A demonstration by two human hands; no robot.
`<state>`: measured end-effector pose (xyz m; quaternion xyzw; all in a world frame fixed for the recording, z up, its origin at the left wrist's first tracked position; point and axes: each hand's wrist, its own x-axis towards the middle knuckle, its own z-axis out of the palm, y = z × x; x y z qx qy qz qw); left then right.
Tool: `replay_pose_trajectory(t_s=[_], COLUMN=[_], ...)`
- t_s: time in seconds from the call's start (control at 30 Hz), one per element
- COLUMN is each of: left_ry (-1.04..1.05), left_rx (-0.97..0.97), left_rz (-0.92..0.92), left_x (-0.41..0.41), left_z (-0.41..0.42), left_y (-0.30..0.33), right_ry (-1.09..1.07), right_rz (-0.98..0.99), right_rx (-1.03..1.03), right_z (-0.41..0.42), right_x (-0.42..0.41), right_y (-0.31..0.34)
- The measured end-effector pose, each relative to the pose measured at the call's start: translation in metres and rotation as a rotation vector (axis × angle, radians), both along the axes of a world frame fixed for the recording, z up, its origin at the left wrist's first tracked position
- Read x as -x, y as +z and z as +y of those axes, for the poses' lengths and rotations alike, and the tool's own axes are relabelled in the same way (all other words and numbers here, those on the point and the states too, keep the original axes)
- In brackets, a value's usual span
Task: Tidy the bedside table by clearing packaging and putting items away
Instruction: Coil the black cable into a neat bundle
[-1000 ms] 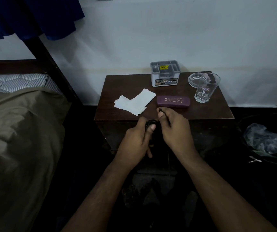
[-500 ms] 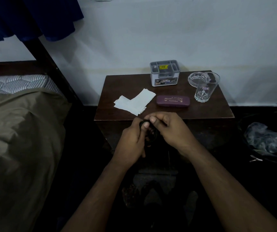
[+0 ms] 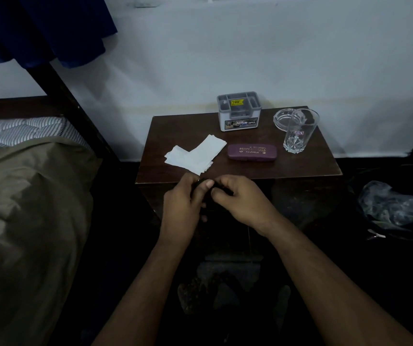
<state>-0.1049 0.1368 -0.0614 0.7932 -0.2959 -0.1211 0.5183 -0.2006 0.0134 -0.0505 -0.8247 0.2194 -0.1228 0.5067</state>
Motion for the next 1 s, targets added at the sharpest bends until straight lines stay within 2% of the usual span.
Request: replay_pose_trajectory(t_s=[0.1, 0.17, 0.43, 0.57, 0.6, 0.67, 0.73, 0.8, 0.87, 0.93, 1.0], left_ry=[0.021, 0.028, -0.084, -0.09, -0.11, -0.132, -0.102, -0.031, 0.0, -0.027, -0.036], left_rx=[0.074, 0.096, -0.061, -0.208, -0.214, -0.153, -0.061, -0.033, -0.137, -0.262, -0.305], left_rz=[0.283, 0.419, 0.365, 0.108, 0.109, 0.245, 0.446, 0.532, 0.383, 0.183, 0.107], left_x=[-0.005, -0.006, -0.008, -0.008, -0.009, -0.01, -0.008, -0.002, 0.001, 0.003, 0.004], left_z=[0.001, 0.003, 0.009, 0.013, 0.014, 0.015, 0.014, 0.011, 0.009, 0.009, 0.009], left_y=[-0.004, -0.009, -0.017, -0.018, -0.018, -0.015, -0.012, -0.011, -0.012, -0.012, -0.009], right_ry=[-0.022, -0.059, -0.055, 0.014, 0.034, 0.046, 0.008, -0.022, -0.022, -0.015, -0.018], right_rz=[-0.01, -0.003, 0.054, 0.099, 0.115, 0.149, 0.18, 0.222, 0.263, 0.283, 0.266], right_rx=[-0.156, -0.191, 0.277, 0.368, 0.387, 0.364, 0.231, 0.063, 0.035, 0.17, 0.301], right_z=[0.005, 0.008, 0.015, 0.011, 0.009, 0.006, 0.002, 0.002, 0.006, 0.009, 0.011], right_x=[0.0, -0.001, -0.006, -0.009, -0.01, -0.01, -0.01, -0.012, -0.013, -0.012, -0.013], right_y=[-0.005, -0.009, -0.009, -0.008, -0.008, -0.008, -0.006, -0.007, -0.01, -0.014, -0.015])
